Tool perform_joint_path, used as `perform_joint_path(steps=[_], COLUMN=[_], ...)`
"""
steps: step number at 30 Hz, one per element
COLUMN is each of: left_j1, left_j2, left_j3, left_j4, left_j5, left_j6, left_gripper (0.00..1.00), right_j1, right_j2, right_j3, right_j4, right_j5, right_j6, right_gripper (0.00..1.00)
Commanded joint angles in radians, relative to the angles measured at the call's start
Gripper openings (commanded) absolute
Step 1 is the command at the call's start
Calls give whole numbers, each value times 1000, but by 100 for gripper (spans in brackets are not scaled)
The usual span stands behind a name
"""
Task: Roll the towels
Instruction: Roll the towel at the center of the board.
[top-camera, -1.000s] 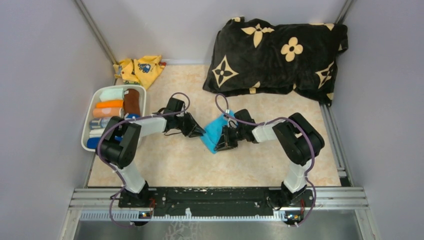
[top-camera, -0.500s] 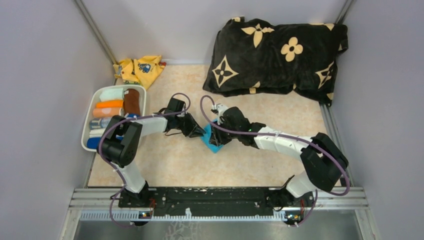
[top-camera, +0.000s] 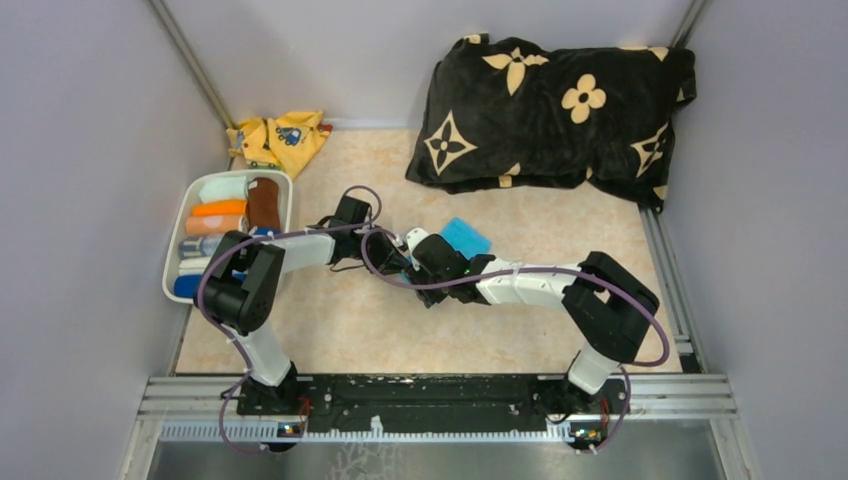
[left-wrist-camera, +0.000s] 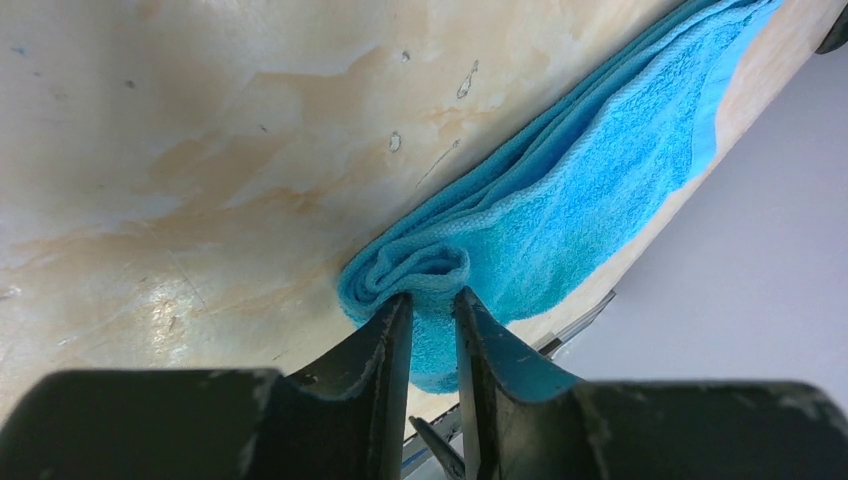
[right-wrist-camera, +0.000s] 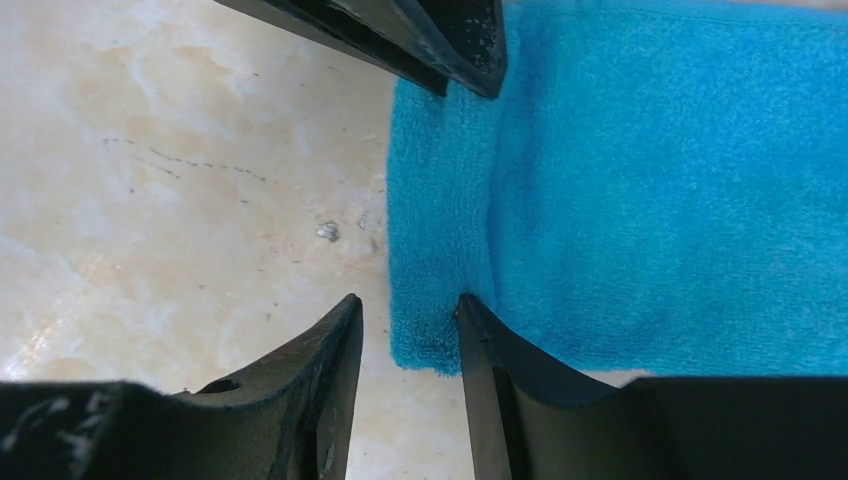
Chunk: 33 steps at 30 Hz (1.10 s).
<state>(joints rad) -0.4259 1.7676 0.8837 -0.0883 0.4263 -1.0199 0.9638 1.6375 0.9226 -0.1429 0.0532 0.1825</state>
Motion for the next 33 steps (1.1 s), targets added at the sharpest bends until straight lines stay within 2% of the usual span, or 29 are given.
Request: perform_joint_path(steps=[1, 8, 14, 16, 20, 22, 27, 33], left_j1=[-3, -3, -3, 0, 18, 42, 124, 157], left_j2=[47, 60, 65, 60, -1, -46, -232, -439], left_j3=[-15, -15, -13, -14, -26, -37, -90, -112], left_j4=[-55, -57, -66, -72, -93, -114, -194, -358], left_j5=[-109, -110, -113, -112, -123, -125, -139, -224], left_j6=[44, 52, 57, 58, 75, 90, 137, 204], left_gripper=[30, 33, 36, 38, 46, 51, 63, 69], right_j1=[25, 55, 103, 105, 103, 98, 20, -118], right_j2=[7, 112, 199, 220, 214, 186, 115, 113], right_j3=[33, 38, 47, 46, 58, 67, 77, 47], right_j4=[-24, -90, -165, -187, -203, -185, -85, 112], right_j5=[109, 102, 197, 210, 182, 80, -316, -717], right_j6=[-50, -66, -62, -49, -45, -57, -14, 137], right_gripper=[41, 44, 44, 41, 22, 16, 0, 0])
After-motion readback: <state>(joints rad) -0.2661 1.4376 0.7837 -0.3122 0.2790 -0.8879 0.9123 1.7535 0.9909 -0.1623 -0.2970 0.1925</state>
